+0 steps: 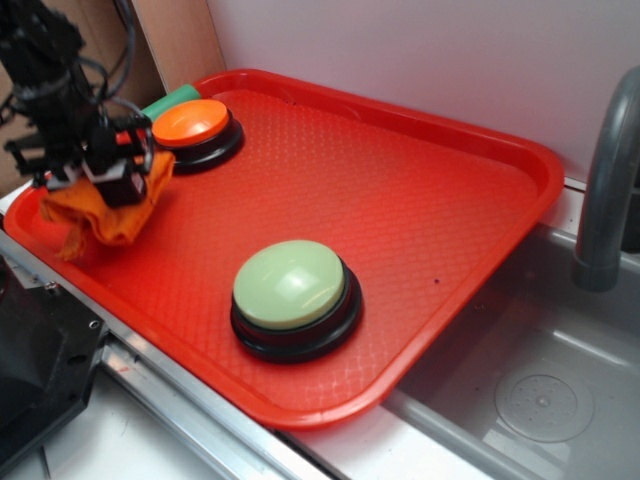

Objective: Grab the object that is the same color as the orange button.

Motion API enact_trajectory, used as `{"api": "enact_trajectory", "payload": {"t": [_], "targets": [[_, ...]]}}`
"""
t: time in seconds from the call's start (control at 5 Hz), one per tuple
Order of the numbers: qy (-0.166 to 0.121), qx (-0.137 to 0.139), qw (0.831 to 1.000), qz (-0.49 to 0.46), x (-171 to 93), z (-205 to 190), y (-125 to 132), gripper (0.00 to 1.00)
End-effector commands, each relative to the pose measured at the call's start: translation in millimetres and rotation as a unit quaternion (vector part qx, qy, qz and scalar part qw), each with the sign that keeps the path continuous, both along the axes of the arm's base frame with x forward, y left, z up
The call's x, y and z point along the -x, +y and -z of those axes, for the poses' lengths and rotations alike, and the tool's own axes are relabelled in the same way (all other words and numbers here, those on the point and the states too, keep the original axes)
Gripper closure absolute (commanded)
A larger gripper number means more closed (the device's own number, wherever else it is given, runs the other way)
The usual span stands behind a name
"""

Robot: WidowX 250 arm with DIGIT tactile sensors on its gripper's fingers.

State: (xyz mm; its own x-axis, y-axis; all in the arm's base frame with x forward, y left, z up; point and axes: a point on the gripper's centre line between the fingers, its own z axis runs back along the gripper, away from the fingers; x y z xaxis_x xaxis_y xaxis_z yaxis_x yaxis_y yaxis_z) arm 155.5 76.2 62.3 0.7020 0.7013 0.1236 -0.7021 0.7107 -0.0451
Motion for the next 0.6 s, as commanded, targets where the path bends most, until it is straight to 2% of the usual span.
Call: {"api": "enact_trajectory", "payload": {"t": [0.0,0.2,0.4], "targets": [[-0.029,0.016,0.985,0.171,-11.1,-75.7,-37.7,1.00],[-0.052,0.020,0.964,0.261,-17.0,-97.8,-72.5,1.00],[-0.060,0.020,0.945,0.321,-21.9,-106.5,-99.3,1.00]]}}
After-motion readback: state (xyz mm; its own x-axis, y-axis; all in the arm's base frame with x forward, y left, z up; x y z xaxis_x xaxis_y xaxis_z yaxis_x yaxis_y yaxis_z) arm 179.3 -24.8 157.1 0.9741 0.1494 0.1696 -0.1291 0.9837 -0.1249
